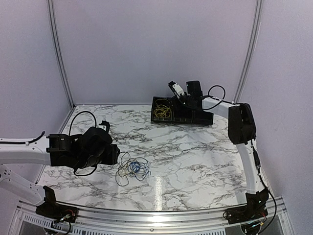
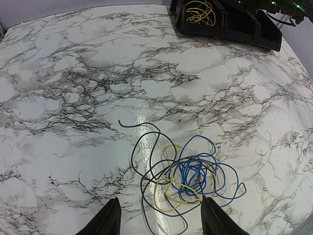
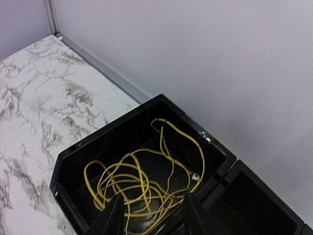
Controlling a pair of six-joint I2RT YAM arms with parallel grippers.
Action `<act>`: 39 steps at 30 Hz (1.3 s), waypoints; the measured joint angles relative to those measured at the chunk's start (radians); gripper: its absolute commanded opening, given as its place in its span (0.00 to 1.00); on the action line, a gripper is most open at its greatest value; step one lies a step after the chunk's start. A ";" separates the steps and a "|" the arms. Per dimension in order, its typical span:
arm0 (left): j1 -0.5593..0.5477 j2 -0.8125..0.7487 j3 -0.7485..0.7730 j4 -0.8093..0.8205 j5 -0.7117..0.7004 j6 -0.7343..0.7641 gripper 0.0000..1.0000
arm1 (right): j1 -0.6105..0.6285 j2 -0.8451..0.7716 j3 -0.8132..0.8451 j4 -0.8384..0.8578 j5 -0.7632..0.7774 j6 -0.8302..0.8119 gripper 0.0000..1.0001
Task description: Untangle the cables
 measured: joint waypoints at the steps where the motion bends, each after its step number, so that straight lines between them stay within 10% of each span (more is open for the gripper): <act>1: 0.000 0.002 0.002 0.000 0.000 0.003 0.58 | 0.000 -0.030 -0.036 -0.008 -0.006 -0.001 0.45; 16: 0.001 0.061 -0.082 0.142 0.084 0.048 0.31 | 0.055 -0.657 -0.694 -0.057 -0.356 -0.036 0.36; 25: 0.005 0.231 -0.148 0.312 0.308 0.042 0.45 | 0.285 -0.711 -0.935 -0.185 -0.437 -0.145 0.36; 39: 0.005 0.367 0.006 0.201 0.311 0.244 0.43 | 0.284 -0.880 -1.023 -0.179 -0.443 -0.230 0.36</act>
